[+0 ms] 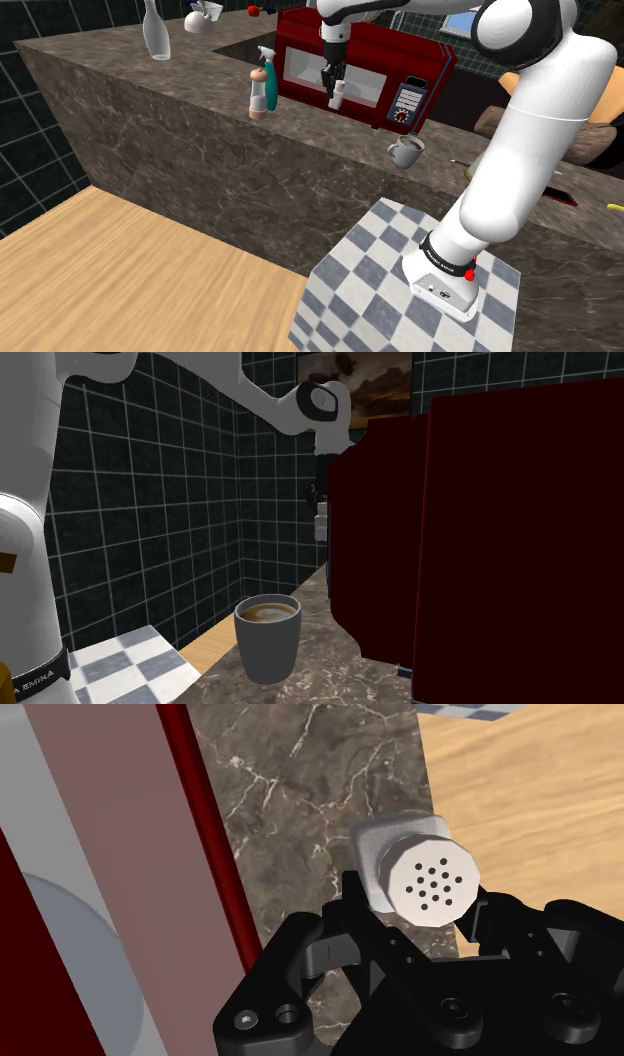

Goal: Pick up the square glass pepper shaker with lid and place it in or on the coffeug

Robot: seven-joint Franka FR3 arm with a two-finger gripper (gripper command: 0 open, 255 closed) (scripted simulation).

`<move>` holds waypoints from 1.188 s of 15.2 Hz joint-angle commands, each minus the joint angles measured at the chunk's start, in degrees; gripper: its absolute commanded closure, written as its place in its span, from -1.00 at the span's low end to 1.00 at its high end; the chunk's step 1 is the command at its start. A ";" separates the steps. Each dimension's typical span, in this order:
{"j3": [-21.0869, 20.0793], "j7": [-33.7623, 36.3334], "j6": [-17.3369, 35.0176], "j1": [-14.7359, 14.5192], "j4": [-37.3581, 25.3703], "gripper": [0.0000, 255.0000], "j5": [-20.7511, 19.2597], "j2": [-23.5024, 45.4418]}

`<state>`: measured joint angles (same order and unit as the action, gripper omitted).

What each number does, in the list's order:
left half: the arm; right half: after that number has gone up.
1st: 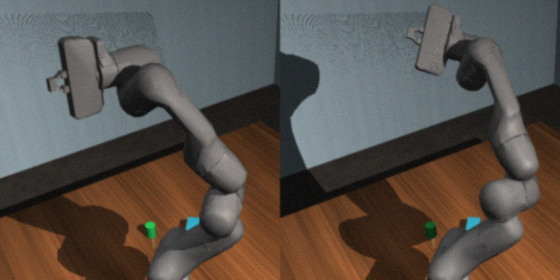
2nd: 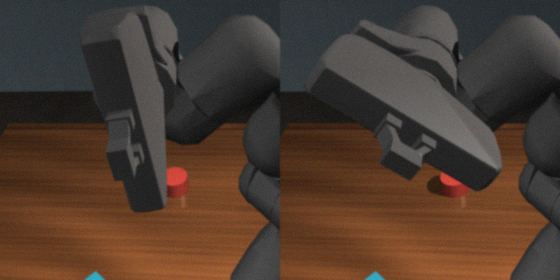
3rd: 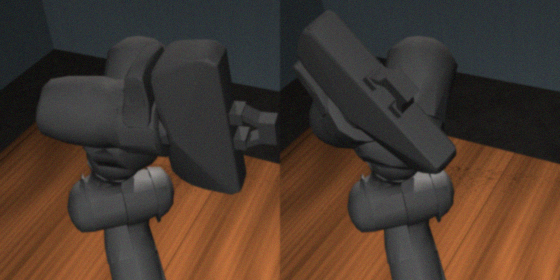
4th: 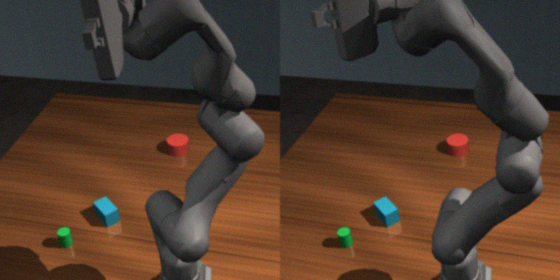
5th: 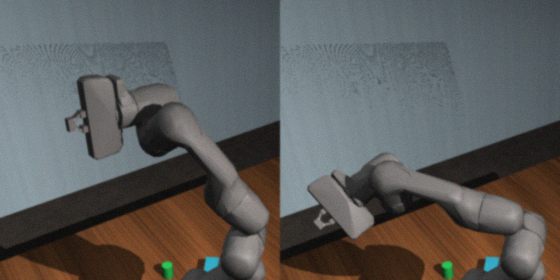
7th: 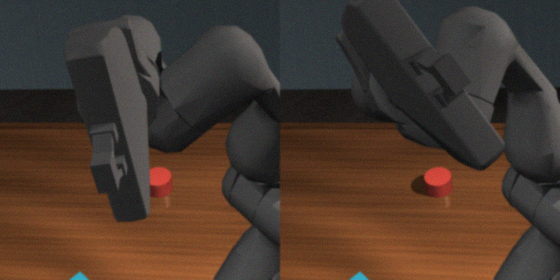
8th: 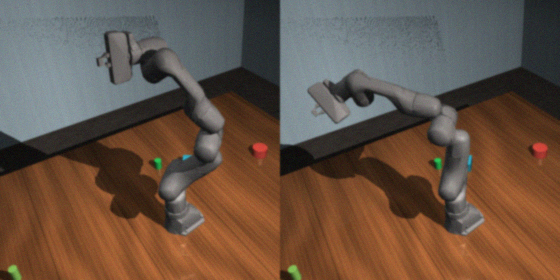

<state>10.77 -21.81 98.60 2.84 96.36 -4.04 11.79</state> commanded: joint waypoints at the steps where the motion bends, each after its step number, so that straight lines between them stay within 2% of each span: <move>1: 0.02 -0.12 -1.47 0.01 -1.30 1.00 -0.02 -0.15; 6: 0.04 -0.39 -4.84 0.01 -4.46 1.00 -0.04 -0.38; 12: 1.87 -3.08 -1.36 1.66 10.39 1.00 -2.88 -12.30; 18: 4.09 -6.24 0.11 4.01 21.94 1.00 -6.34 -23.11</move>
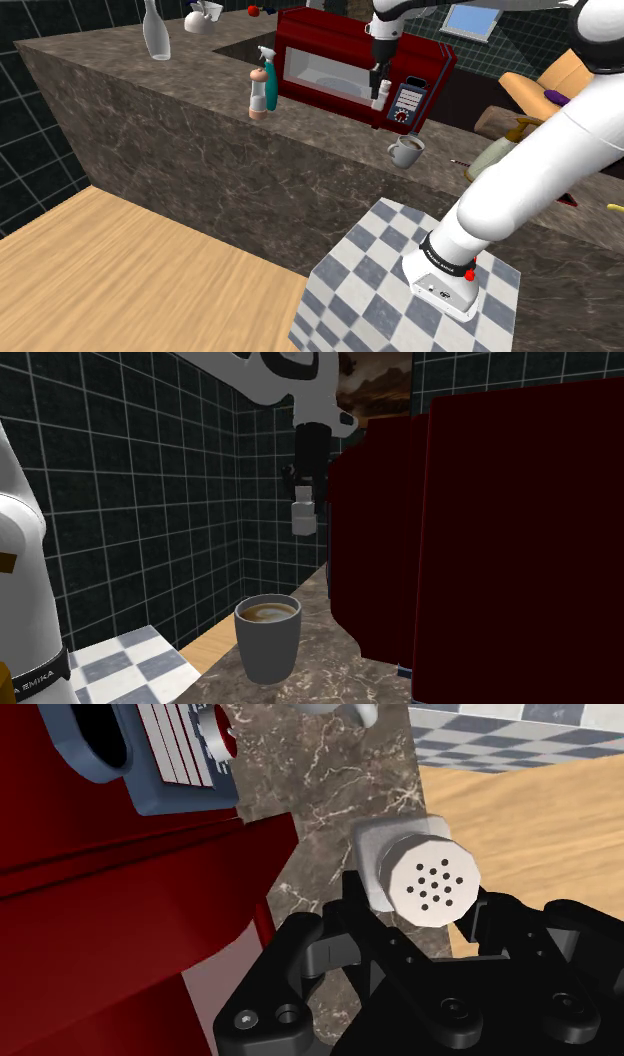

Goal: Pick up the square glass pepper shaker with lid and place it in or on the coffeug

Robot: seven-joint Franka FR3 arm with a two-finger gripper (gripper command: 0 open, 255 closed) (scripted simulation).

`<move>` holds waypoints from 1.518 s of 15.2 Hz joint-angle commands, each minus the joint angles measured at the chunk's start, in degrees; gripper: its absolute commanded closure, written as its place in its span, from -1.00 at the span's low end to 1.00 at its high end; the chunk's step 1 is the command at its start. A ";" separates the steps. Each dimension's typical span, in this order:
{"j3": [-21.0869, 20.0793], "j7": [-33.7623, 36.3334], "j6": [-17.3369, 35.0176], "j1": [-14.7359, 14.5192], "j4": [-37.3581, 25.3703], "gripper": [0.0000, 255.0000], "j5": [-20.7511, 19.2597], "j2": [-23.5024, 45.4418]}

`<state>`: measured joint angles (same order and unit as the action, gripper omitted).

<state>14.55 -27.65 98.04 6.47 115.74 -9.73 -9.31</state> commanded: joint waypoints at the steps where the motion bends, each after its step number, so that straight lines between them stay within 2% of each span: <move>1: 0.73 -0.98 0.76 0.85 4.22 1.00 -1.29 -3.74; 10: 4.99 -7.64 -0.18 6.44 16.42 1.00 -7.98 -18.54; 23: 6.52 -6.40 10.21 6.97 24.70 1.00 -9.03 -16.35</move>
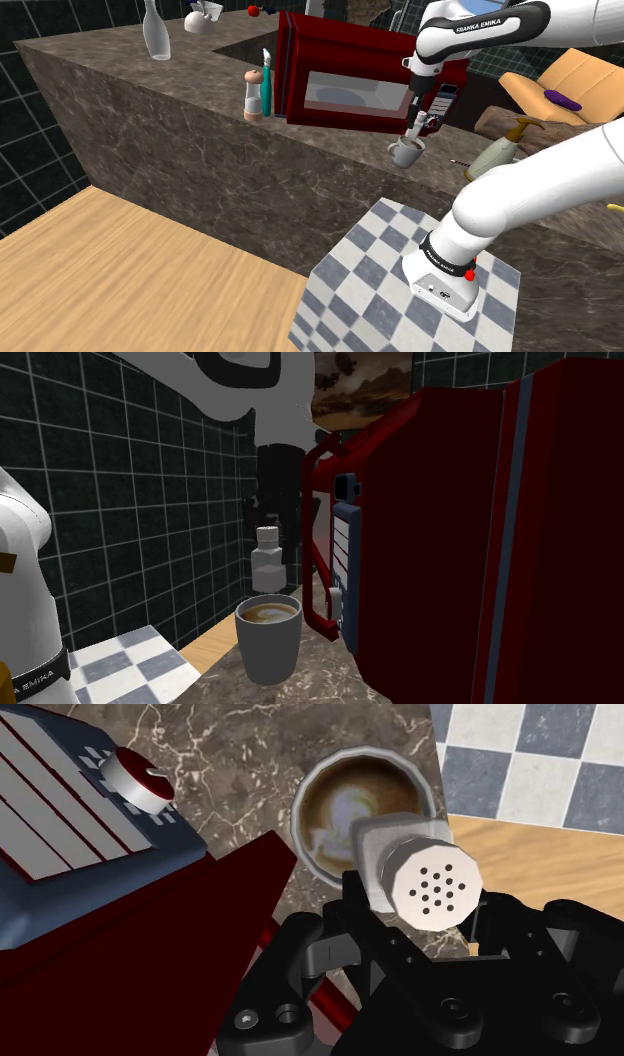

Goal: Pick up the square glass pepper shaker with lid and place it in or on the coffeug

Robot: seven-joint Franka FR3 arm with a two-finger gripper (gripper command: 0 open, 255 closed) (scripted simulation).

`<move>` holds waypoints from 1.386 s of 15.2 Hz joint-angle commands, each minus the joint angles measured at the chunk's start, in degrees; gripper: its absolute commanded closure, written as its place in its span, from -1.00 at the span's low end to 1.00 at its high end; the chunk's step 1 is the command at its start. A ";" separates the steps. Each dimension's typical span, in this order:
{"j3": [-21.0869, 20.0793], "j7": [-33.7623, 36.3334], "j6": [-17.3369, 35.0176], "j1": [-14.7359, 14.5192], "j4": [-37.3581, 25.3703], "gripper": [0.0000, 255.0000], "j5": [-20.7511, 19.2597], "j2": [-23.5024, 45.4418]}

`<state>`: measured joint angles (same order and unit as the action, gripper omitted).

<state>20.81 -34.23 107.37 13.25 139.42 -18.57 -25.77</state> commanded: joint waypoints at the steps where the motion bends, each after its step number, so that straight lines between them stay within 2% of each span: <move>1: 0.40 0.28 1.70 0.22 1.57 1.00 -0.27 0.39; 9: 0.39 0.29 2.22 0.34 1.91 1.00 -0.28 0.58; 10: 0.41 0.27 2.23 0.39 2.06 -1.00 -0.33 0.43; 15: 0.35 0.28 2.22 0.38 1.91 -1.00 -0.26 0.58; 19: -1.31 -0.04 -5.19 -0.37 -4.51 -1.00 1.16 -0.30; 21: -1.32 -0.04 -5.19 -0.37 -4.50 -1.00 1.16 -0.31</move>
<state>19.64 -34.30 102.75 12.97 135.39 -17.54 -26.06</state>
